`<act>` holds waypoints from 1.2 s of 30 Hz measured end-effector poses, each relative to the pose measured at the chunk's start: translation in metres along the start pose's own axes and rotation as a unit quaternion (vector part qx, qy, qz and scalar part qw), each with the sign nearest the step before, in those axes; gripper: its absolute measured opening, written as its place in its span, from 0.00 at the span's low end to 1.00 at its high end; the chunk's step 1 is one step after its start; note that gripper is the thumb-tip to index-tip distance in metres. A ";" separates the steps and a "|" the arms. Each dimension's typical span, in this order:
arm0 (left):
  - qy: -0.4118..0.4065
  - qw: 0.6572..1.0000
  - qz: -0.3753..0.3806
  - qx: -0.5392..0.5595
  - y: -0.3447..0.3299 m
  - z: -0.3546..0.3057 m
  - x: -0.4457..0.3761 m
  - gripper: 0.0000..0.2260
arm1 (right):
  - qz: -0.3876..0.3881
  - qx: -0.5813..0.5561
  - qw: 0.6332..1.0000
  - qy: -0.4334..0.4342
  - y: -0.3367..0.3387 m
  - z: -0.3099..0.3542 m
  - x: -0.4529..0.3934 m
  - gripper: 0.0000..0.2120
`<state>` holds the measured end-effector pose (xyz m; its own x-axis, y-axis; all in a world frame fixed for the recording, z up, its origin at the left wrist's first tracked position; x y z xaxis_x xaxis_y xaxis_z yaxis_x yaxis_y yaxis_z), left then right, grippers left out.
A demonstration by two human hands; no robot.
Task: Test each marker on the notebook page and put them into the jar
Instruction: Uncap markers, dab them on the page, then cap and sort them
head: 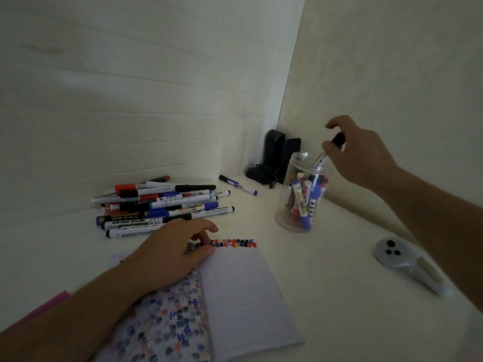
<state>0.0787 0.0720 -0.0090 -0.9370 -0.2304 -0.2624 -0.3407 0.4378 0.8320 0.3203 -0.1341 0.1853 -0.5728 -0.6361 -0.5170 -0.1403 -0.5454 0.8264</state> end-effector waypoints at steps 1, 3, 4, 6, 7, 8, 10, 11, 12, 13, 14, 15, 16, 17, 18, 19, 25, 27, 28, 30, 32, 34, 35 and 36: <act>0.001 1.000 0.001 0.001 0.000 0.001 0.000 0.13 | 0.009 0.017 1.000 0.001 -0.007 0.002 -0.003 0.17; 0.003 1.000 0.002 0.003 -0.001 0.002 0.001 0.14 | 0.017 0.026 0.999 -0.015 -0.018 0.003 -0.009 0.19; 0.003 1.000 0.003 0.003 -0.001 0.002 0.001 0.14 | 0.020 0.020 0.999 -0.028 -0.023 0.002 -0.011 0.20; 0.005 1.000 0.004 0.004 -0.001 0.004 0.002 0.13 | 0.038 0.014 0.997 -0.061 -0.033 -0.003 -0.015 0.17; 0.006 1.000 0.004 0.006 -0.001 0.004 0.001 0.13 | 0.048 0.020 0.996 -0.076 -0.037 -0.004 -0.016 0.14; 0.007 1.000 0.004 0.007 -0.001 0.004 0.001 0.13 | 0.058 0.030 0.994 -0.088 -0.041 -0.006 -0.019 0.11; 0.007 1.000 0.006 0.002 -0.002 0.004 0.000 0.14 | 0.092 0.042 0.988 -0.113 -0.048 -0.009 -0.021 0.08; 0.007 1.000 0.008 -0.002 -0.002 0.004 0.000 0.14 | 0.125 0.043 0.983 -0.129 -0.053 -0.010 -0.019 0.09; 0.007 1.000 0.009 -0.005 -0.003 0.004 -0.001 0.14 | 0.169 0.052 0.974 -0.140 -0.060 -0.009 -0.014 0.13; 0.007 1.000 0.009 -0.006 -0.003 0.004 -0.001 0.14 | 0.213 0.066 0.964 -0.144 -0.066 -0.007 -0.010 0.17; 0.008 1.000 0.009 -0.007 -0.003 0.004 -0.001 0.13 | 0.244 0.081 0.956 -0.141 -0.070 -0.004 -0.006 0.20; 0.009 1.000 0.009 -0.007 -0.003 0.005 -0.001 0.13 | 0.260 0.095 0.952 -0.131 -0.072 -0.002 -0.004 0.21; 0.010 1.000 0.009 -0.009 -0.004 0.005 -0.001 0.13 | 0.269 0.110 0.949 -0.121 -0.073 0.000 -0.002 0.21; 0.011 1.000 0.009 -0.012 -0.004 0.005 -0.001 0.12 | 0.268 0.128 0.948 -0.115 -0.073 0.001 -0.002 0.20; 0.011 1.000 0.009 -0.017 -0.004 0.005 -0.002 0.12 | 0.258 0.151 0.948 -0.112 -0.074 -0.002 -0.003 0.19; 0.009 1.000 0.010 -0.024 -0.004 0.005 -0.002 0.11 | 0.228 0.166 0.952 -0.118 -0.072 -0.007 -0.006 0.20; 0.024 0.997 -0.032 -0.061 0.004 0.015 -0.006 0.08 | -0.149 0.074 0.985 0.046 -0.040 0.042 0.012 0.15; 0.043 0.995 -0.052 -0.075 0.010 0.023 -0.007 0.08 | -0.029 -0.050 0.995 0.084 -0.089 0.073 0.020 0.10; 0.059 0.994 -0.058 -0.074 0.012 0.028 -0.006 0.08 | 0.063 -0.078 0.991 0.085 -0.125 0.089 0.026 0.11; 0.077 0.993 -0.067 -0.067 0.016 0.035 -0.006 0.10 | 0.197 -0.091 0.972 0.085 -0.187 0.114 0.040 0.18; 0.087 0.991 -0.087 -0.050 0.021 0.040 -0.006 0.14 | 0.247 -0.105 0.960 0.078 -0.225 0.125 0.047 0.20; 0.107 0.986 -0.123 -0.034 0.029 0.045 -0.004 0.19 | 0.257 -0.135 0.956 0.043 -0.242 0.124 0.046 0.18; 0.117 0.983 -0.138 -0.029 0.032 0.047 -0.003 0.21 | 0.257 -0.129 0.957 0.038 -0.248 0.124 0.045 0.18; 0.128 0.981 -0.145 -0.023 0.034 0.050 -0.002 0.23 | 0.259 -0.100 0.959 0.050 -0.252 0.128 0.043 0.19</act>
<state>0.0654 0.1311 -0.0046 -0.7490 -0.5524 -0.3659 -0.5811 0.2824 0.7633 0.2273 0.0456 -0.0169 -0.4420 -0.8938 -0.0755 0.3064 -0.2295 0.9238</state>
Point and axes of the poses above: each hand's wrist, its own x-axis away from the middle knuckle, its own y-axis out of the back of the hand, z = x × y, the point moved 10 cm from there along -x, towards the middle knuckle, and after that the axes turned 8 degrees about z, right-handed, at the moved point
